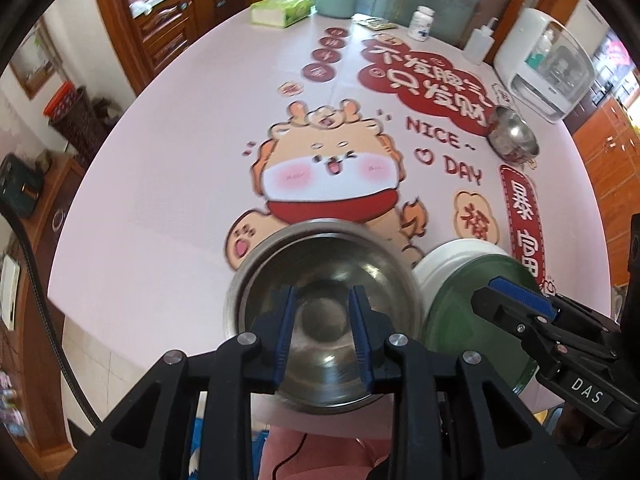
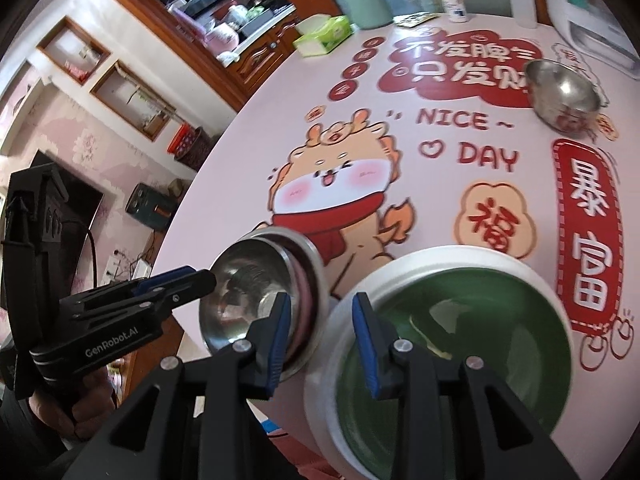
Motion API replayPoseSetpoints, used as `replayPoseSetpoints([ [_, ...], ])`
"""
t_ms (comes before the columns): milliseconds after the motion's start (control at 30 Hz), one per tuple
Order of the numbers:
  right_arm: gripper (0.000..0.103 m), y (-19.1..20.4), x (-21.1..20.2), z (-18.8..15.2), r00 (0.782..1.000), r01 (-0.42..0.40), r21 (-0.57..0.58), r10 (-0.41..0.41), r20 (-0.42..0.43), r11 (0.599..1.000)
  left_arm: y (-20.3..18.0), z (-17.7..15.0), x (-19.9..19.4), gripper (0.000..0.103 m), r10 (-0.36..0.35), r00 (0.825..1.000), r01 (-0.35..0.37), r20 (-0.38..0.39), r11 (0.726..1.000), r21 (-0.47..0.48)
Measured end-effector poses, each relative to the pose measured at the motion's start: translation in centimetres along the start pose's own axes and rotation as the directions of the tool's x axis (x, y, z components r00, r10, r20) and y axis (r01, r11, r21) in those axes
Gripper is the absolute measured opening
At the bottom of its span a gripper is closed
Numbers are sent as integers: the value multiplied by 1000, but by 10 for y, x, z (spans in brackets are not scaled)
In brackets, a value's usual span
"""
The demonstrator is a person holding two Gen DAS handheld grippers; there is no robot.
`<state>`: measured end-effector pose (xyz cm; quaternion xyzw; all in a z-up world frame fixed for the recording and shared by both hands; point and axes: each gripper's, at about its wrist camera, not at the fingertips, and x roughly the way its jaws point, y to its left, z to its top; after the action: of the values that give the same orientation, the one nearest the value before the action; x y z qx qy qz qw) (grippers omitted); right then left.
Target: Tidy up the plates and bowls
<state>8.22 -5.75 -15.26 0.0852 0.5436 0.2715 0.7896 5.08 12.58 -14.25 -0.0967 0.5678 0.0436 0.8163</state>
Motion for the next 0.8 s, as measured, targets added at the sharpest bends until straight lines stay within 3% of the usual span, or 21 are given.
replayPoseSetpoints([
  [267,33,-36,-29,-2,998,35,46,-37,43,998,-52,10,-3,27,-29,999,28,21,997,71],
  [400,43,-59,-47,-2,996,55,66,-59,73,996,-79,15,-4,29,-46,998,42,36,994,100],
  [800,43,-126,-92,-9,985,129,93,-139,104,987,-163,31,-2,31,-96,992,81,78,981,178],
])
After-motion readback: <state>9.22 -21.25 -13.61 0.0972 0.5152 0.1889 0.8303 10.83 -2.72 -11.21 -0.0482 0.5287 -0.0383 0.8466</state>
